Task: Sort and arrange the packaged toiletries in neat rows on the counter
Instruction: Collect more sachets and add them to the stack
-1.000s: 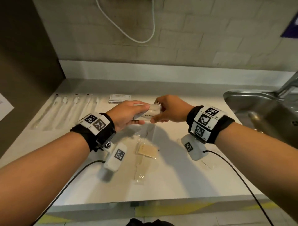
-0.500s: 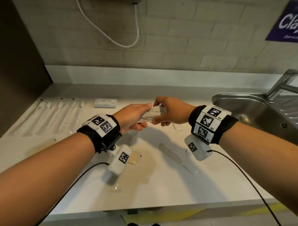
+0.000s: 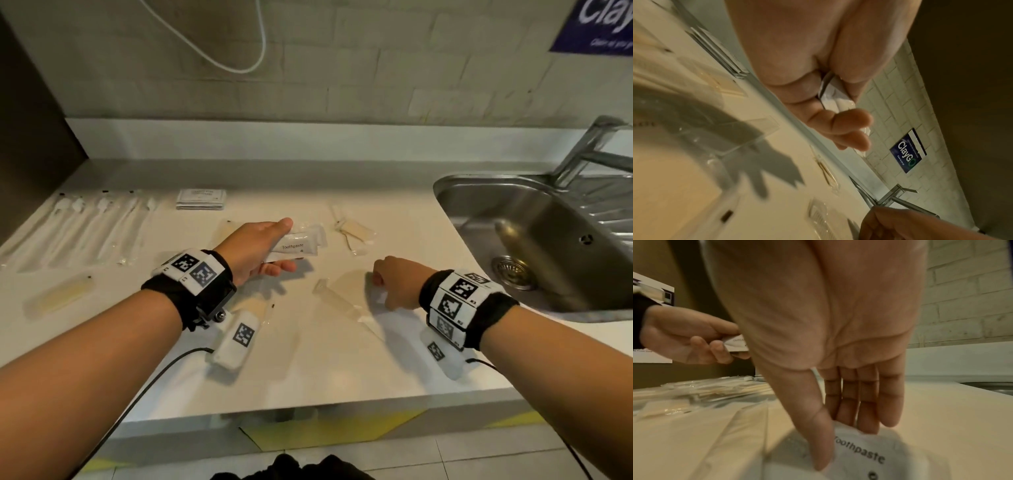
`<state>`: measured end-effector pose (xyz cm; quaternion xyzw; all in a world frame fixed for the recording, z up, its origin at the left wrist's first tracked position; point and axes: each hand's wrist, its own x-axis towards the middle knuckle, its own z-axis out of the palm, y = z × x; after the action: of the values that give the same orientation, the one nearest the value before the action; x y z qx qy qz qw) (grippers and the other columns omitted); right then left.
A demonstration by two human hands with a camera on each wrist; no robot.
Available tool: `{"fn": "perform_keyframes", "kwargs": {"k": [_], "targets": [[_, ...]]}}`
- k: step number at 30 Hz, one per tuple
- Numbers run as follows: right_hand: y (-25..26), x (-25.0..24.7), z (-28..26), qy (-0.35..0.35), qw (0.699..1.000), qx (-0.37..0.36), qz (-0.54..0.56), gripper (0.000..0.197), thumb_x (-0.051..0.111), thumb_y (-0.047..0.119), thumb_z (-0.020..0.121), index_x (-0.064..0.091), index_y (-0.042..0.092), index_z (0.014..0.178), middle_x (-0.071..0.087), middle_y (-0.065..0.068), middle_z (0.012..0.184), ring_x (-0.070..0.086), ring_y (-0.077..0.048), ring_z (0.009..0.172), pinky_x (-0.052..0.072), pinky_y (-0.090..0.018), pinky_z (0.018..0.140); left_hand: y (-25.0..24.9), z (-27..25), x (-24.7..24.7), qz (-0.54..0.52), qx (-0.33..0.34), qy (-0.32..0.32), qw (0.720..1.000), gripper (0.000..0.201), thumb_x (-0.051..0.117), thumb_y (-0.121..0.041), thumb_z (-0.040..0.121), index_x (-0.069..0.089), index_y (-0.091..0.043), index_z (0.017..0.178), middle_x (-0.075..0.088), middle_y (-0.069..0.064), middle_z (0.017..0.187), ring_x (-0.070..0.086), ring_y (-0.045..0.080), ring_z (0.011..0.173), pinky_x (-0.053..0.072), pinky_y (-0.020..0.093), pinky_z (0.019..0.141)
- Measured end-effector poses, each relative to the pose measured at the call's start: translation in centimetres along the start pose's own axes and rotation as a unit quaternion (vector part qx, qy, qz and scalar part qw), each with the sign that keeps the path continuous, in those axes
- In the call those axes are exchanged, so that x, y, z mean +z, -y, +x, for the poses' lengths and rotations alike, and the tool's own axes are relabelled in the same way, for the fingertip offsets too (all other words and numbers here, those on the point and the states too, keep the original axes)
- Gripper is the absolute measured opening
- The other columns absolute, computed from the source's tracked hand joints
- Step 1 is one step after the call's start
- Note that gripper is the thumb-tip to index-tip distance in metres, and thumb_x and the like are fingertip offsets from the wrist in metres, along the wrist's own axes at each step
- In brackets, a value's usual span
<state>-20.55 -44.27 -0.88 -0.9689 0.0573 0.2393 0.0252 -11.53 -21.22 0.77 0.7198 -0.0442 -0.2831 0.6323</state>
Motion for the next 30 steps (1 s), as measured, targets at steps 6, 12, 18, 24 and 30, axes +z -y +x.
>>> {"fn": "perform_keyframes", "kwargs": {"k": [6, 12, 18, 24, 30], "targets": [[0.2, -0.6, -0.1, 0.035, 0.999, -0.032, 0.02, 0.028, 0.064, 0.018, 0.087, 0.061, 0.008, 0.113, 0.066, -0.007, 0.113, 0.056, -0.02, 0.091, 0.041, -0.025, 0.075, 0.8, -0.5, 0.2, -0.003, -0.022, 0.0, 1.0, 0.054, 0.054, -0.046, 0.096, 0.053, -0.009, 0.135, 0.067, 0.017, 0.119, 0.072, 0.018, 0.068, 0.053, 0.021, 0.047], [4.7, -5.6, -1.1, -0.136, 0.943, -0.214, 0.215, 0.019, 0.072, 0.01, 0.08, 0.063, 0.021, 0.091, 0.061, 0.01, 0.082, 0.054, -0.001, 0.068, 0.039, -0.013, 0.061, 0.8, -1.7, -0.1, -0.032, -0.048, -0.008, 0.998, 0.046, 0.052, -0.043, 0.098, 0.058, -0.007, 0.124, 0.07, 0.018, 0.107, 0.069, 0.023, 0.067, 0.053, 0.025, 0.044], [9.6, -6.8, -0.4, -0.218, 0.909, -0.267, 0.234, 0.031, 0.081, 0.014, 0.072, 0.061, 0.017, 0.096, 0.068, 0.007, 0.077, 0.059, -0.006, 0.066, 0.051, -0.028, 0.066, -0.4, -3.2, -0.7, -0.064, -0.036, 0.019, 0.997, 0.051, 0.043, -0.063, 0.093, 0.062, -0.019, 0.107, 0.074, 0.001, 0.085, 0.066, 0.028, 0.065, 0.047, 0.027, 0.052], [11.5, -6.8, 1.8, -0.293, 0.895, -0.241, 0.233, 0.043, 0.084, 0.031, 0.066, 0.061, 0.017, 0.099, 0.058, 0.001, 0.097, 0.053, -0.016, 0.083, 0.042, -0.028, 0.067, -0.5, -4.4, -3.1, -0.022, -0.021, 0.07, 0.997, 0.037, 0.054, -0.049, 0.093, 0.062, -0.018, 0.111, 0.069, -0.002, 0.103, 0.064, 0.019, 0.063, 0.046, 0.022, 0.048], [14.8, -7.7, 2.3, -0.169, 0.917, -0.266, 0.244, 0.03, 0.063, 0.042, 0.088, 0.055, 0.022, 0.109, 0.055, 0.014, 0.076, 0.057, -0.004, 0.063, 0.043, -0.022, 0.06, -1.1, -4.7, -7.0, -0.008, 0.0, 0.085, 0.996, 0.036, 0.05, -0.043, 0.098, 0.061, -0.015, 0.118, 0.071, 0.006, 0.112, 0.069, 0.027, 0.071, 0.053, 0.023, 0.05]]}}
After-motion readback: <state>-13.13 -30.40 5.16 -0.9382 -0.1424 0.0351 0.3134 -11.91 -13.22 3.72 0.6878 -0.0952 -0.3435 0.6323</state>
